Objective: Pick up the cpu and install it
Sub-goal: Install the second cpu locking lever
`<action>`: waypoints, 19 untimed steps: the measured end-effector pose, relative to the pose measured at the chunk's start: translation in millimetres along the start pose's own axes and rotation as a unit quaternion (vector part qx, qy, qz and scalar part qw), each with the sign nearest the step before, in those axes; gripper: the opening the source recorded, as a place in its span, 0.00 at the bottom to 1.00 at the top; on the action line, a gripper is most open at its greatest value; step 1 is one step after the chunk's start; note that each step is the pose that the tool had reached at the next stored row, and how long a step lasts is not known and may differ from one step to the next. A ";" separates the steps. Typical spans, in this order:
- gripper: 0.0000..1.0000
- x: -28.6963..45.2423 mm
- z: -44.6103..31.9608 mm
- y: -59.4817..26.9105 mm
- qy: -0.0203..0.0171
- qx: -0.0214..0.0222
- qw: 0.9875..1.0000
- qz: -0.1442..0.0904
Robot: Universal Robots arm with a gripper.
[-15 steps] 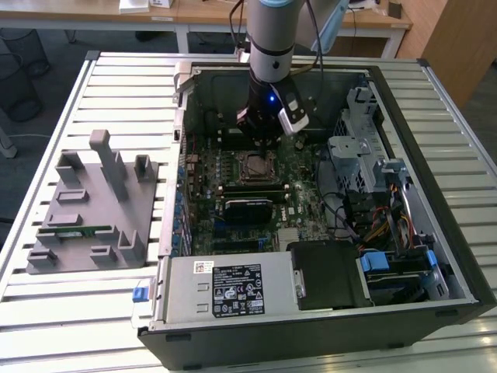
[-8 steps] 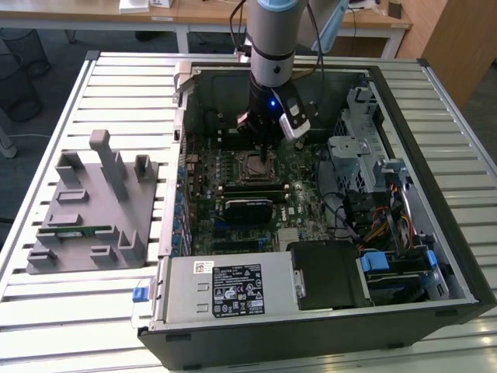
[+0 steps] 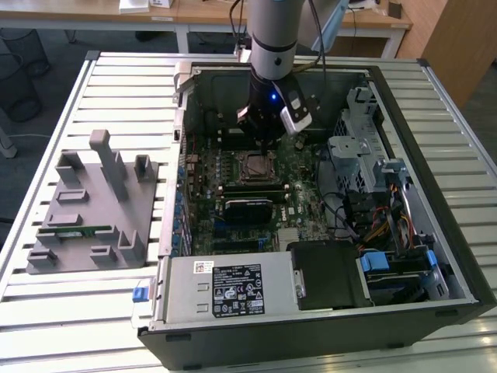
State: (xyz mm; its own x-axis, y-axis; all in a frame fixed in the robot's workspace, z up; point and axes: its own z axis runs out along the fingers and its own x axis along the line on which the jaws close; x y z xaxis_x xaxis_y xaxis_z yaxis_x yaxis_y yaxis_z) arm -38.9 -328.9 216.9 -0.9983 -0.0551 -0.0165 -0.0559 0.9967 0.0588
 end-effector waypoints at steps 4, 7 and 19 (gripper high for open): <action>0.11 -0.2 -12.1 0.7 0.000 0.000 1.000 0.000; 0.11 -0.3 -17.0 0.9 0.000 0.000 1.000 0.000; 0.11 1.1 -18.8 -24.8 0.000 0.000 1.000 0.000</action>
State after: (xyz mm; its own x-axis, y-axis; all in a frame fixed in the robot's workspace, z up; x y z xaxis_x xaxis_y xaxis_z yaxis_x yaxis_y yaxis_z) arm -38.9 -354.8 234.2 -0.9983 -0.0551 -0.0161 -0.0560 0.9967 0.0588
